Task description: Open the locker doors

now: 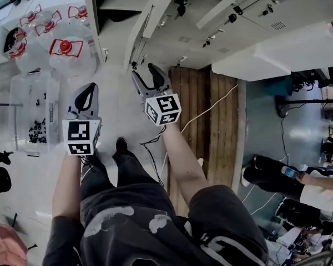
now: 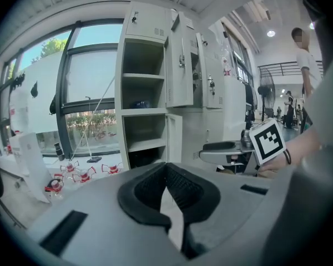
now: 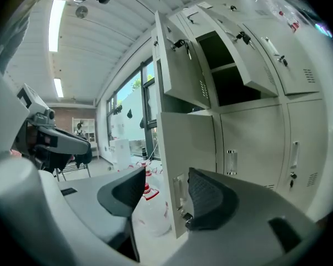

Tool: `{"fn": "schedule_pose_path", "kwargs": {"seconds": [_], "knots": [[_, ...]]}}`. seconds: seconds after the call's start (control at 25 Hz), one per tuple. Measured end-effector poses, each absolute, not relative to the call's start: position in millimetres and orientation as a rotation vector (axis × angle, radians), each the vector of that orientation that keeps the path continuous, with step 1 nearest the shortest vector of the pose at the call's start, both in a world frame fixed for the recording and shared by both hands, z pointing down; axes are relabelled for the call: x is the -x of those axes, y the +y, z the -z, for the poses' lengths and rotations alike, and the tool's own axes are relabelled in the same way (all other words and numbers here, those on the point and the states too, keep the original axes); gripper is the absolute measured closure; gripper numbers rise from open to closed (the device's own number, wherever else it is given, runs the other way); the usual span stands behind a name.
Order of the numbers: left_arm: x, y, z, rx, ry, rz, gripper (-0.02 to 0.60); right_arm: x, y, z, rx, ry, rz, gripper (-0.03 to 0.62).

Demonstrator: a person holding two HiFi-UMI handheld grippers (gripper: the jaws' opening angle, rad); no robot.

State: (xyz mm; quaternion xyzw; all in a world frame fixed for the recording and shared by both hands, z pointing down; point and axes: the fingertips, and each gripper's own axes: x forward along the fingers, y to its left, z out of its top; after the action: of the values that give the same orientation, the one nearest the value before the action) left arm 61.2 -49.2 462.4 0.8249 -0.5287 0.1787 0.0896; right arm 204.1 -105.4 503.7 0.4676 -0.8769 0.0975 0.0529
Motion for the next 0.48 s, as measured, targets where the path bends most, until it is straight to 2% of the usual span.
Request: {"fn": "schedule_pose_path", "kwargs": {"seconds": [0.48], "knots": [[-93,-33,-383,-2.634,-1.396,-0.453,0.572,-233,-56,-385,-1.729,-2.592,-0.11,0.339]]}}
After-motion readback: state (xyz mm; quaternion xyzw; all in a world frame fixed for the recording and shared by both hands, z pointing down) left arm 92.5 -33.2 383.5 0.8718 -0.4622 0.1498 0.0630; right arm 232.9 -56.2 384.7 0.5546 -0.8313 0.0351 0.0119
